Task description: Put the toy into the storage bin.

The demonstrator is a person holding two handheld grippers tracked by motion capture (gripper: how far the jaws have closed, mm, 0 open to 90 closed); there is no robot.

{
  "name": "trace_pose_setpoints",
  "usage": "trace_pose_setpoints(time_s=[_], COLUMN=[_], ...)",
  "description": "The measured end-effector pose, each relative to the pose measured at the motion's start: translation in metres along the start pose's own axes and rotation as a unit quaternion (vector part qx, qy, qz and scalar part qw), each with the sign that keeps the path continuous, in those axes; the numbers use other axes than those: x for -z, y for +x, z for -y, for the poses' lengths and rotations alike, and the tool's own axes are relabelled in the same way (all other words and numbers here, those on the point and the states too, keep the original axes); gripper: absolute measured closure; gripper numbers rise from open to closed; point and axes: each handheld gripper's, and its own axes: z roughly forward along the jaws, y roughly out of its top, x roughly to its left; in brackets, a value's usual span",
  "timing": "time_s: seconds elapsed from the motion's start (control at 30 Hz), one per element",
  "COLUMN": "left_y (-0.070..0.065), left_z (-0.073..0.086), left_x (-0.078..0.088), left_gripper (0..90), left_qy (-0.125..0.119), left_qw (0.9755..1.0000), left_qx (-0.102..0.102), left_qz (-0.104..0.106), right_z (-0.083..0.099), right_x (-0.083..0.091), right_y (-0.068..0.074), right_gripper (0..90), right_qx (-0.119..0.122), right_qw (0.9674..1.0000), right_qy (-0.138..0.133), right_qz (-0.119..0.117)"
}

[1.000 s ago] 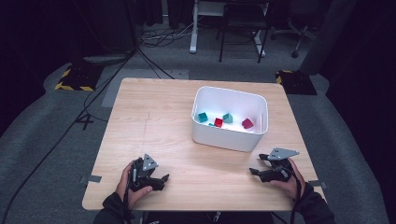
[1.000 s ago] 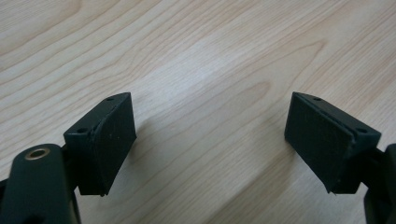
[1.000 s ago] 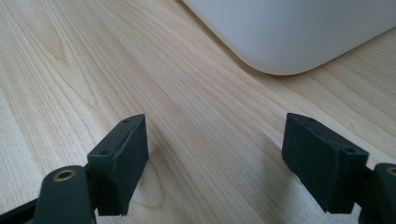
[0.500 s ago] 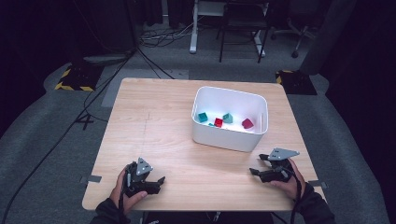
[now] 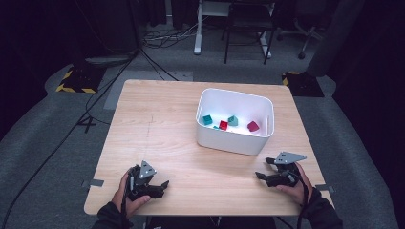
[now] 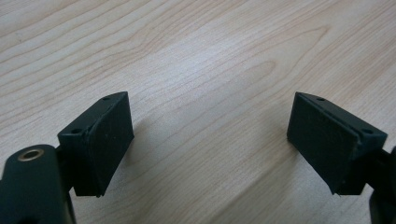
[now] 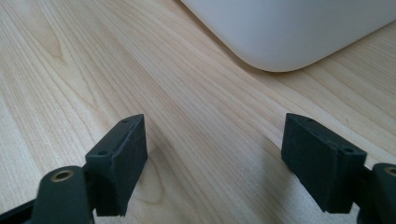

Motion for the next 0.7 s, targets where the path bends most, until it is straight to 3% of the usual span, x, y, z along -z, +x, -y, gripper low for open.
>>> trace_pose_setpoints(time_s=[0.7], left_y=[0.0012], left_z=[-0.0012], left_x=[-0.0006], left_gripper=[13.7], left_qy=[0.003], left_qw=[1.0], left_qx=[-0.006], left_qz=[0.003], right_z=[0.0003], right_x=[0.0003], right_y=[0.0], right_gripper=[23.0], right_qx=[0.001], right_qw=[1.0], right_qy=[0.0], right_qz=[-0.001])
